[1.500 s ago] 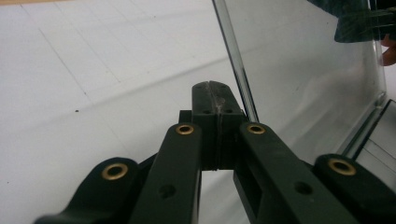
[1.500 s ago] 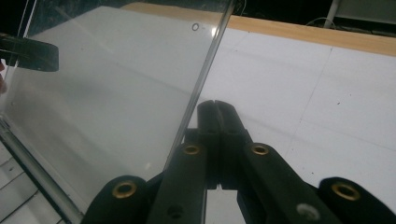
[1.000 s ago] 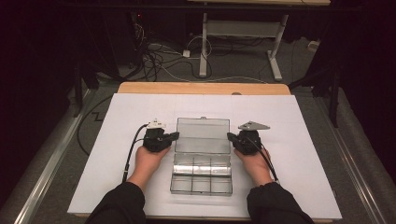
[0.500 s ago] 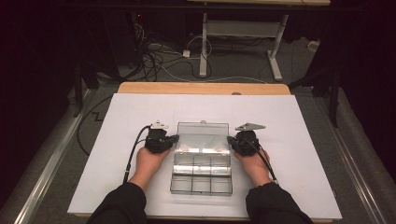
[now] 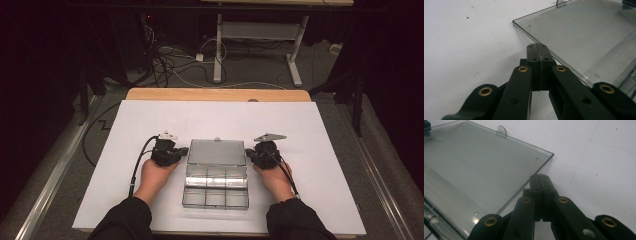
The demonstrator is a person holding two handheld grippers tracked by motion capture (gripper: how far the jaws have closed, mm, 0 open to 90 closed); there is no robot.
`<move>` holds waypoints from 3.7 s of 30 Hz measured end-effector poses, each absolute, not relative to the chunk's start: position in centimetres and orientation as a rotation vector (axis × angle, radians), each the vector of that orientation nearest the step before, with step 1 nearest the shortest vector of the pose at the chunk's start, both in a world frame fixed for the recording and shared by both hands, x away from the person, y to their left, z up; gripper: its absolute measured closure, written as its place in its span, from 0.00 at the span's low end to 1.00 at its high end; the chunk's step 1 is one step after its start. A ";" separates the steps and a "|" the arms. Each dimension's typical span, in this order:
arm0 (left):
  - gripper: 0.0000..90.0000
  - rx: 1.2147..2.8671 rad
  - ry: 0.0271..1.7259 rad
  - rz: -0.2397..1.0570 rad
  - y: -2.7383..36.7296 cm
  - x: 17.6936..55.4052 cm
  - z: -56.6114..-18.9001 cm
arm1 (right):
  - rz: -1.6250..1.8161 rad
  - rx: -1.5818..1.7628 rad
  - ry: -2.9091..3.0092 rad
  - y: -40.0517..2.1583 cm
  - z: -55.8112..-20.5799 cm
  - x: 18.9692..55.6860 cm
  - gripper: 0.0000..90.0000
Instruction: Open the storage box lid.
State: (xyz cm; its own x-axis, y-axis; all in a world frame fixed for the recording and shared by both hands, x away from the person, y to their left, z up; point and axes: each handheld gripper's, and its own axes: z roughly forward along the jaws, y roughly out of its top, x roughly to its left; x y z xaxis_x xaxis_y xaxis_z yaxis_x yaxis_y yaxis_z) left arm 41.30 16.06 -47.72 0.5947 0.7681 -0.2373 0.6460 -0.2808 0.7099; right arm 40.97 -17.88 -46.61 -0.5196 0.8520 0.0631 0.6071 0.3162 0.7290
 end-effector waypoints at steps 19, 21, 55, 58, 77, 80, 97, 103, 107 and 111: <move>0.97 2.036 0.986 0.247 19.1 34.1 -47.0 | 1.260 1.105 2.198 -20.6 -44.1 34.4 1.00; 0.97 2.043 0.972 0.245 19.3 33.2 -47.0 | 1.249 1.068 2.202 -20.7 -44.2 33.6 1.00; 0.44 2.050 0.910 0.262 20.9 29.9 -47.8 | 1.233 1.053 2.217 -23.5 -46.3 30.6 0.42; 0.33 2.039 0.916 0.279 21.0 29.8 -47.8 | 1.242 1.054 2.212 -23.6 -46.3 30.7 0.29; 0.00 2.011 0.919 0.268 21.3 30.2 -48.0 | 1.232 1.072 2.173 -23.8 -45.9 30.8 0.01; 0.00 2.019 0.922 0.259 21.4 30.5 -48.1 | 1.230 1.072 2.169 -24.0 -45.8 30.7 0.01; 0.00 2.014 0.897 0.232 21.5 30.7 -48.3 | 1.180 1.086 2.149 -25.4 -45.5 30.0 0.01; 0.00 2.037 0.901 0.252 21.1 30.6 -48.3 | 1.151 1.100 2.140 -26.6 -45.7 29.0 0.01; 0.00 2.022 0.910 0.265 21.2 30.5 -48.3 | 1.150 1.130 2.109 -27.7 -45.6 28.4 0.01; 0.00 2.029 0.909 0.257 21.1 30.6 -48.4 | 1.148 1.160 2.088 -28.9 -45.6 27.8 0.02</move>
State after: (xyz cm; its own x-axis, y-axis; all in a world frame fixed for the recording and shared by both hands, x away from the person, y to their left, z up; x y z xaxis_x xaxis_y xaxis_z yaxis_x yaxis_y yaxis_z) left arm 30.61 21.09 -48.36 0.7116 0.6863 -0.1501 0.5057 -0.3521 0.7876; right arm 27.85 -28.91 -45.62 -0.5210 0.8534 -0.0152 0.4445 0.2865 0.8487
